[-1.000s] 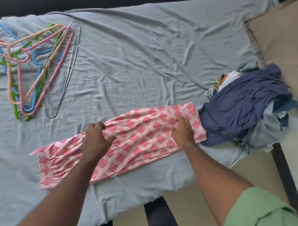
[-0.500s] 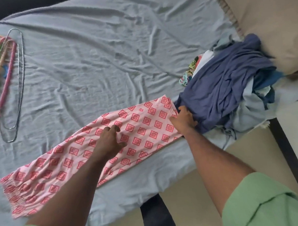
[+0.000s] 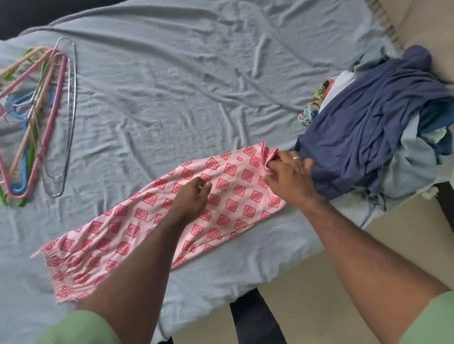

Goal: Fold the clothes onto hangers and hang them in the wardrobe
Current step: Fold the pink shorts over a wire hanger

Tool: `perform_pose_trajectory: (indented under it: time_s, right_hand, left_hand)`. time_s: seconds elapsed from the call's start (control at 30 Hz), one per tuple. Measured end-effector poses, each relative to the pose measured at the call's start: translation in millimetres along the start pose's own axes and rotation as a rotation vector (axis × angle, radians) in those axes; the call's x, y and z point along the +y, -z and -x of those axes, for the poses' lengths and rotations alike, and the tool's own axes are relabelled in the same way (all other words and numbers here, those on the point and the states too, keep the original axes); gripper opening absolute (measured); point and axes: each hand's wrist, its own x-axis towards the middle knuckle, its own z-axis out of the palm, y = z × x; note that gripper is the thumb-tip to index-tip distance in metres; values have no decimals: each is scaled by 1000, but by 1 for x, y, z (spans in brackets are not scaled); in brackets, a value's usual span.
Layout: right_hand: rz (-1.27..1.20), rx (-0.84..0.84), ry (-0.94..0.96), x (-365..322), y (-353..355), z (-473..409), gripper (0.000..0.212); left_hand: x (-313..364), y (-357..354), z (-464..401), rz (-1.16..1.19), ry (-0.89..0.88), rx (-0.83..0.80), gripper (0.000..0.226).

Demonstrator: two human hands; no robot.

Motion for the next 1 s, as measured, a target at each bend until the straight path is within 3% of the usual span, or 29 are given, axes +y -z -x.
perform_pose_trajectory:
  time_s: [0.13, 0.3, 0.33, 0.4, 0.5, 0.6, 0.67, 0.73, 0.83, 1.0]
  right_hand:
    - [45, 45, 113, -49, -3, 17, 15]
    - [252, 101, 343, -146, -23, 46, 36]
    - [256, 108, 402, -173, -28, 53, 31]
    - [194, 97, 473, -225, -37, 69, 15]
    - [-50, 46, 456, -300, -51, 94, 8]
    - [-240, -43, 380, -361, -68, 114, 10]
    - [-269, -89, 368, -386, -84, 125, 15]
    - [-268, -114, 385, -405, -98, 137, 22]
    - [-304, -120, 394, -424, -116, 150, 33]
    - [-353, -96, 345, -450, -143, 156, 34]
  left_hand:
    - [-23, 17, 23, 132, 24, -39, 37]
    - [-59, 46, 63, 484, 167, -164, 49]
    - [-71, 53, 71, 567, 214, -204, 53]
    - [-95, 64, 86, 738, 320, -278, 69]
    - [-137, 78, 104, 1034, 419, -344, 87]
    - [-171, 98, 119, 1291, 385, -190, 76]
    - [-187, 111, 123, 1282, 367, -15, 47]
    - [-208, 128, 126, 1100, 401, 138, 13]
    - [-240, 150, 130, 894, 348, 195, 15]
    - [-270, 169, 130, 821, 261, 235, 15]
